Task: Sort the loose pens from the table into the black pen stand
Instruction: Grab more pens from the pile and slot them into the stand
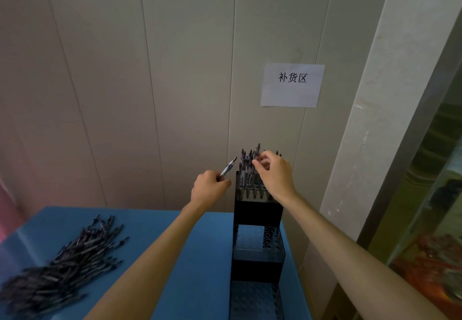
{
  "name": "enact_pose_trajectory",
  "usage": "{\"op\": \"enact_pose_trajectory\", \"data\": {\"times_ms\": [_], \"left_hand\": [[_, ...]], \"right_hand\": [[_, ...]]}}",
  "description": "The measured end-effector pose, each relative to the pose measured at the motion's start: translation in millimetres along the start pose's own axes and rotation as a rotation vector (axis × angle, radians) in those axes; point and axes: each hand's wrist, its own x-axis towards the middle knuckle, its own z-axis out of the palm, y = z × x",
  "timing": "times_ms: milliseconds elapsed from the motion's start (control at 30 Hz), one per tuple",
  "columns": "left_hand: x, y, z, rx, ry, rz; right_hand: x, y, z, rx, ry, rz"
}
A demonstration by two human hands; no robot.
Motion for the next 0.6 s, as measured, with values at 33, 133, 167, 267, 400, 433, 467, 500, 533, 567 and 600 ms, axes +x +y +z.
{"op": "enact_pose_trajectory", "data": {"times_ms": [33, 133, 167, 267, 400, 433, 467, 500, 533, 567, 600], "left_hand": [[0, 0, 0, 0.002, 0.001, 0.001], [1, 1, -1, 0.007, 0.001, 0.008], [1, 1, -1, 0.004, 0.000, 0.010], [-2, 2, -1, 0.000, 0.005, 0.011], [-5, 4, 0, 0.002, -0.009, 0.023], [-7, 5, 0, 0.002, -0.011, 0.023], [-8, 5, 1, 0.003, -0.011, 0.022], [-9, 6, 1, 0.001, -0.012, 0.021], [-9, 7, 1, -0.003, -0.013, 0.023], [-10, 8, 1, -0.010, -0.015, 0.023], [-11, 9, 1, -0.017, -0.019, 0.025]], "right_hand": [[-1, 1, 1, -0.004, -0.008, -0.004], [-4, 3, 3, -0.021, -0.036, -0.013], [-5, 3, 4, -0.036, -0.062, -0.013], [-13, 7, 9, -0.089, -0.147, -0.006], [-17, 12, 10, -0.110, -0.162, 0.021], [-18, 12, 10, -0.126, -0.181, 0.019], [-19, 13, 8, -0.145, -0.200, 0.017], [-20, 13, 7, -0.155, -0.208, 0.019], [-22, 13, 5, -0.153, -0.206, 0.024], [-23, 12, 3, -0.141, -0.203, 0.029], [-24, 11, 0, -0.120, -0.206, 0.031]]}}
